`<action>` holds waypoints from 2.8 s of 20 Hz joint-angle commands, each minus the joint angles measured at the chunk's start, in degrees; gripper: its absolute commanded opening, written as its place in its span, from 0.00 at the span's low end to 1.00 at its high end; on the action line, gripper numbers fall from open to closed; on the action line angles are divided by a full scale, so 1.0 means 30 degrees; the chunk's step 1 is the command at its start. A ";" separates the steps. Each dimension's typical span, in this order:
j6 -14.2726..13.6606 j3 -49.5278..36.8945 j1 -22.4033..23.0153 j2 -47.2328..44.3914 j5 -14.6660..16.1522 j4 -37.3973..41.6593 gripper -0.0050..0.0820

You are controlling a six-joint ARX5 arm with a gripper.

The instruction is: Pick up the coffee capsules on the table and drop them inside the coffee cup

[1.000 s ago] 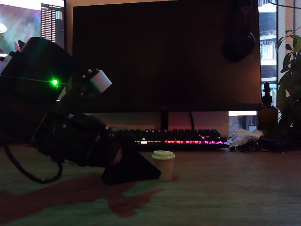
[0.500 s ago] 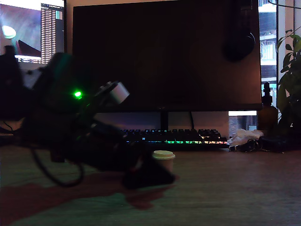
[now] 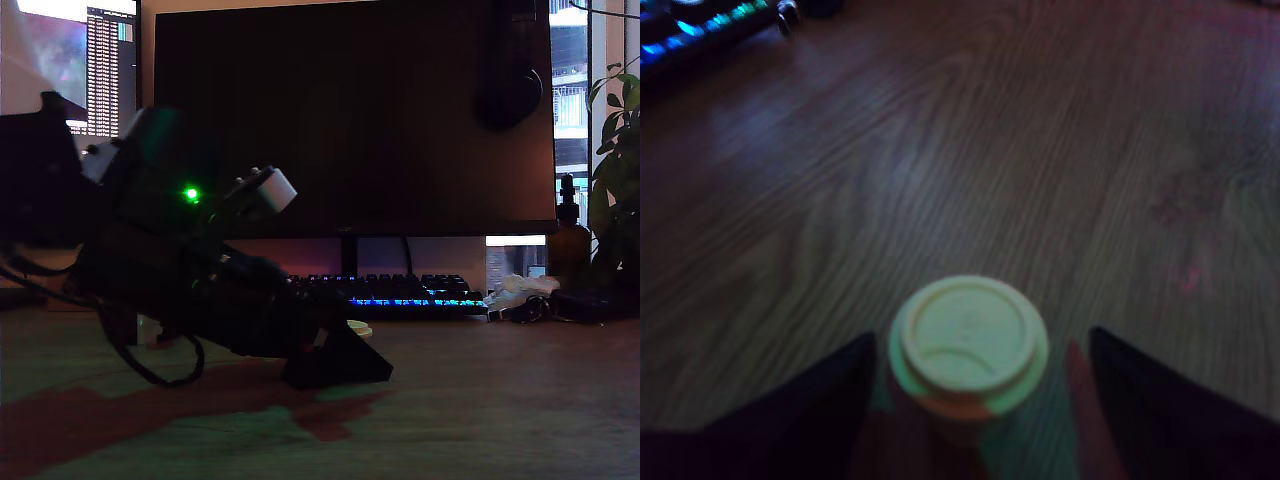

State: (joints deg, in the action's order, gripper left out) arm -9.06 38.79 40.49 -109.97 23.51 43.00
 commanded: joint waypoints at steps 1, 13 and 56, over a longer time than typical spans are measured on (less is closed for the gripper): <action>0.0015 0.0080 0.0058 -0.0342 0.0007 -0.0007 0.69; 0.0007 0.0087 0.0058 -0.0335 0.0007 -0.0007 0.20; 0.0561 0.3169 -1.0032 0.6426 -0.1457 -0.7322 0.21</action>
State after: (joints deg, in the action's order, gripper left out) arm -7.66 47.62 10.57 -90.56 19.38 21.89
